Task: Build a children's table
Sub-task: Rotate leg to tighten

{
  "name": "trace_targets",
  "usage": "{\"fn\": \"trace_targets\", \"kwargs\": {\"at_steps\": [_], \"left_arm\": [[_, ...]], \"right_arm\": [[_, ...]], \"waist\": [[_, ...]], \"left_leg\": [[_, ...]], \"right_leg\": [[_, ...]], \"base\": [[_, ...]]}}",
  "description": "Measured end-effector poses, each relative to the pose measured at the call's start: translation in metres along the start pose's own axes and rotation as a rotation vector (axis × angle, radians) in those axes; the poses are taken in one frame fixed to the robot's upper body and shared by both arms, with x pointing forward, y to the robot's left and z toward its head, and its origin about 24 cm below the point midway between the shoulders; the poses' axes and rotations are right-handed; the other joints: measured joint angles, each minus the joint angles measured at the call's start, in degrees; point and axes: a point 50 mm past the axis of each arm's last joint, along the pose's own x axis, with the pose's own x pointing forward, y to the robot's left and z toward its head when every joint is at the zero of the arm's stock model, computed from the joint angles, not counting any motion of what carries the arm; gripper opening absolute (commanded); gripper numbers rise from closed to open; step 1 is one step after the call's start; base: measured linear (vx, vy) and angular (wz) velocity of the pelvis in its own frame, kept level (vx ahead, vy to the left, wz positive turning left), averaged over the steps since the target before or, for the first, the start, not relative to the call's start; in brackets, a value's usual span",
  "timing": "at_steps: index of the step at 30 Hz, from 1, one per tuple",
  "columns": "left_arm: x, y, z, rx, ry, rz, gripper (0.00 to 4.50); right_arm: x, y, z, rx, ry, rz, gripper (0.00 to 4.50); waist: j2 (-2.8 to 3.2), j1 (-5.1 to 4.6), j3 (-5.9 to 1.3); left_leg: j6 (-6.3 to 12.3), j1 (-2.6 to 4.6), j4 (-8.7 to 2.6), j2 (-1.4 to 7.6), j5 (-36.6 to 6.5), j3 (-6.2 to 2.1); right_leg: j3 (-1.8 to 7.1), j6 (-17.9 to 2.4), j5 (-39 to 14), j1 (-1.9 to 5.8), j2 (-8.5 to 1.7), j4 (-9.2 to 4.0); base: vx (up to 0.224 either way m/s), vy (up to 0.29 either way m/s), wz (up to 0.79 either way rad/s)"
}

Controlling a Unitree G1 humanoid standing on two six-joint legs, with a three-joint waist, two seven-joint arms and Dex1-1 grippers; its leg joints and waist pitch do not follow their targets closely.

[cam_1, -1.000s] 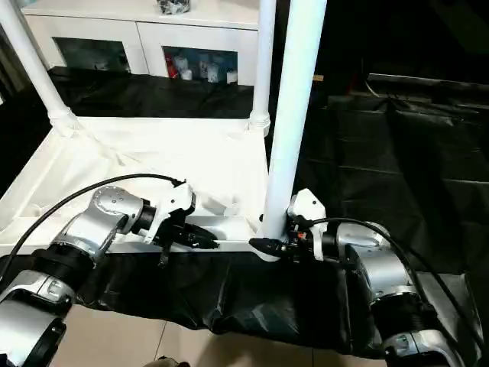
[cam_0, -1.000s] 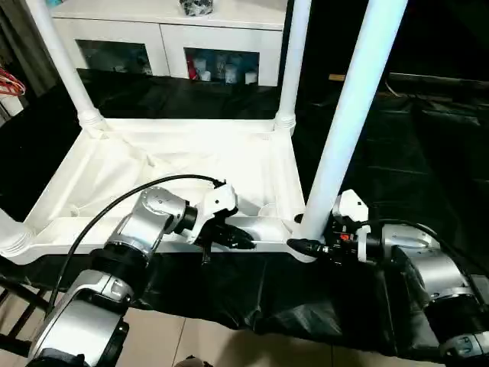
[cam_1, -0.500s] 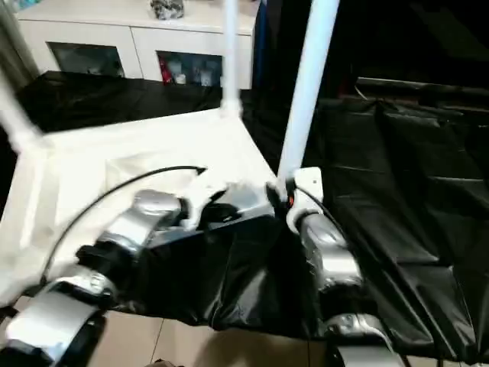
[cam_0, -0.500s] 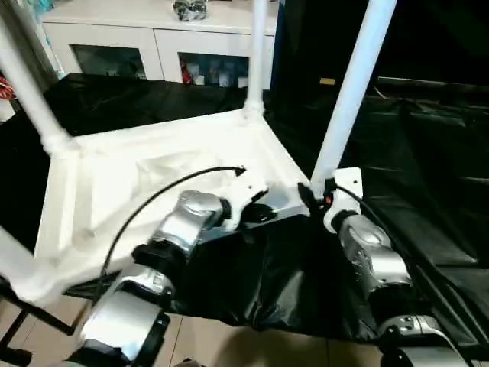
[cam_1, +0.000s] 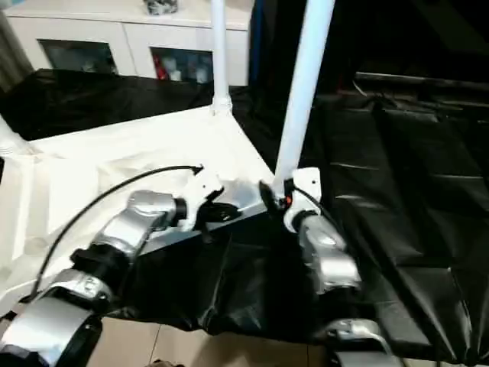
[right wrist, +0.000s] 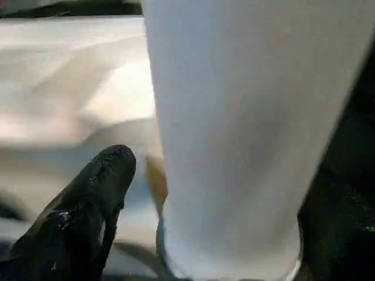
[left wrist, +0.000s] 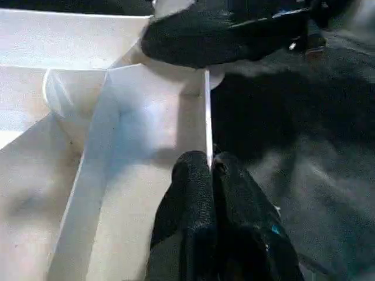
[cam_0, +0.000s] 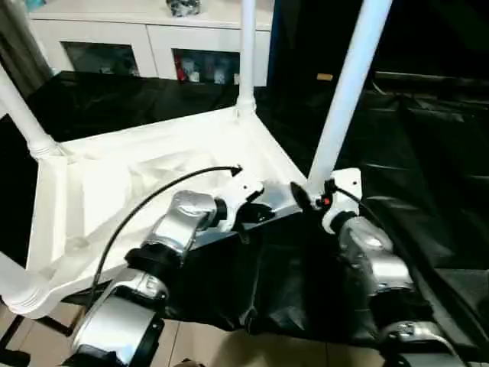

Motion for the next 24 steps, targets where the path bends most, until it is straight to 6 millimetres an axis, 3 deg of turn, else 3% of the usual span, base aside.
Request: {"fn": "trace_targets", "kwargs": {"at_steps": [7,14,24], "left_arm": [[-0.009,-0.003,-0.005,0.012,0.019,-0.112,0.0],[-0.024,-0.003,-0.01,0.024,0.055,-0.204,0.0],[-0.034,-0.002,-0.014,0.03,0.083,-0.256,0.0]], "right_arm": [[-0.026,-0.006,-0.001,-0.084,0.099,0.286,4.08],[-0.037,-0.006,0.001,-0.106,0.155,0.478,3.56],[-0.039,-0.003,0.002,-0.102,0.192,0.586,2.61]], "waist": [[0.01,1.54,0.02],[-0.02,1.82,0.04],[-0.03,2.51,0.04]], "left_leg": [[-0.21,-0.02,0.15,0.03,-0.1,0.0],[-0.18,-0.04,0.18,0.05,-0.1,0.0],[-0.17,-0.05,0.21,0.05,-0.1,0.0]], "right_leg": [[-0.01,0.0,0.0,0.0,0.0,0.12],[-0.03,0.0,0.0,0.01,0.0,0.13],[-0.02,0.0,0.0,0.01,0.0,0.16]], "base": [[0.0,0.0,0.0],[0.0,0.0,0.0],[0.0,0.0,0.0]]}}
